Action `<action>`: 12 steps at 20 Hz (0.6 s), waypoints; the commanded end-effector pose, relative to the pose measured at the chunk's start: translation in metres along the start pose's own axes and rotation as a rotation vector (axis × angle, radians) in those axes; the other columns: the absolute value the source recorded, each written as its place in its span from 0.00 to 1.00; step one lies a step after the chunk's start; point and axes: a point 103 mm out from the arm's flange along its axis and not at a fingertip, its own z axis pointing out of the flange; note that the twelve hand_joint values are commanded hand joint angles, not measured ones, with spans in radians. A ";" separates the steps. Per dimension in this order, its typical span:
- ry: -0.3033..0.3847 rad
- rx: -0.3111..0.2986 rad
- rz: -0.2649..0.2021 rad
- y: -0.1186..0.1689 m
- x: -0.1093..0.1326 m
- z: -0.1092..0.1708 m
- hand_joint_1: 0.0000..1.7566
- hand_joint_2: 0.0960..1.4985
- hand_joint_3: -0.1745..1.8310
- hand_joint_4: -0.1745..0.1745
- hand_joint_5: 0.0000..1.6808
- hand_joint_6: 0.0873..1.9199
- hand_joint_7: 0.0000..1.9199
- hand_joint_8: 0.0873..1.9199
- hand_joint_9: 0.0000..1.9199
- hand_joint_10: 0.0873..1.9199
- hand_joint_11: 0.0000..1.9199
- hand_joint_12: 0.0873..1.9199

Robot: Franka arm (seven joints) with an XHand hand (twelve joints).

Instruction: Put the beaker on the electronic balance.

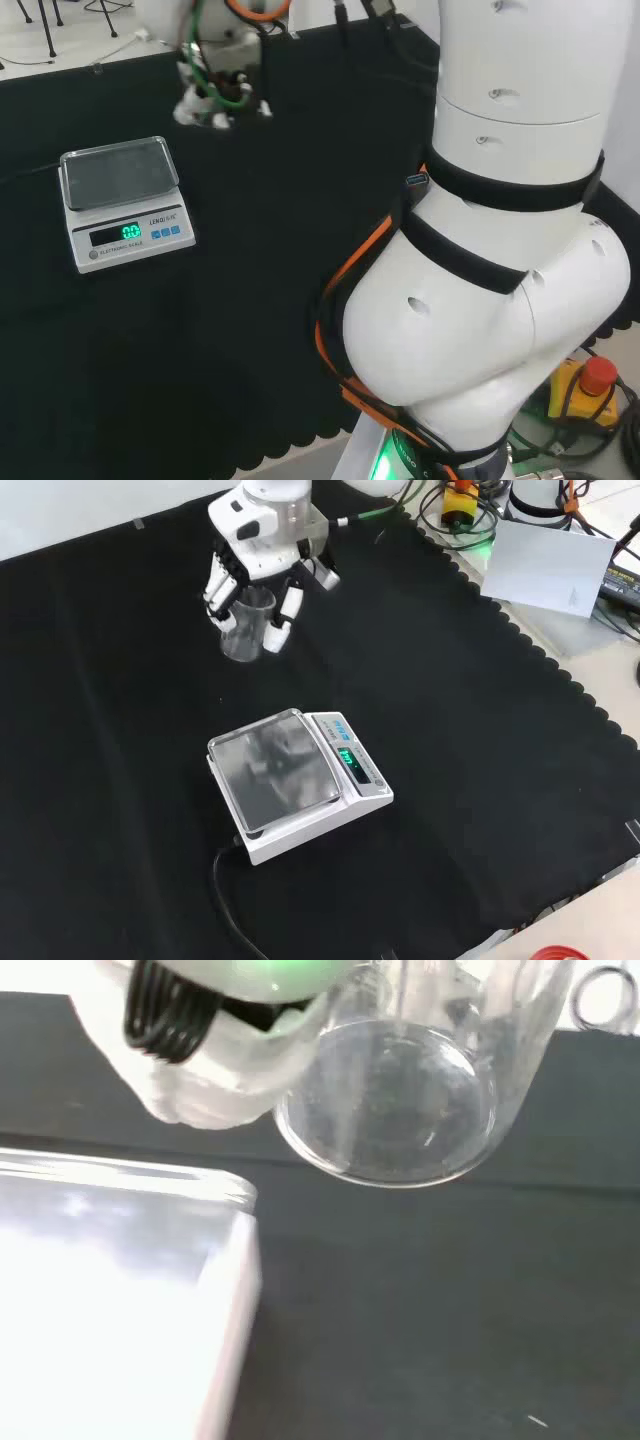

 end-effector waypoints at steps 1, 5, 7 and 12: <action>-0.027 0.026 -0.120 0.011 0.107 0.003 0.70 0.46 0.46 0.67 0.59 0.61 0.53 0.58 0.62 0.45 0.69 0.38; -0.017 0.060 -0.148 0.017 0.136 0.025 0.70 0.46 0.46 0.67 0.59 0.61 0.53 0.58 0.62 0.45 0.69 0.38; -0.048 0.098 -0.214 0.019 0.164 0.041 0.70 0.46 0.46 0.67 0.59 0.60 0.53 0.58 0.62 0.45 0.69 0.38; -0.094 0.130 -0.148 0.037 0.146 0.081 0.70 0.46 0.46 0.67 0.59 0.60 0.53 0.58 0.62 0.45 0.69 0.38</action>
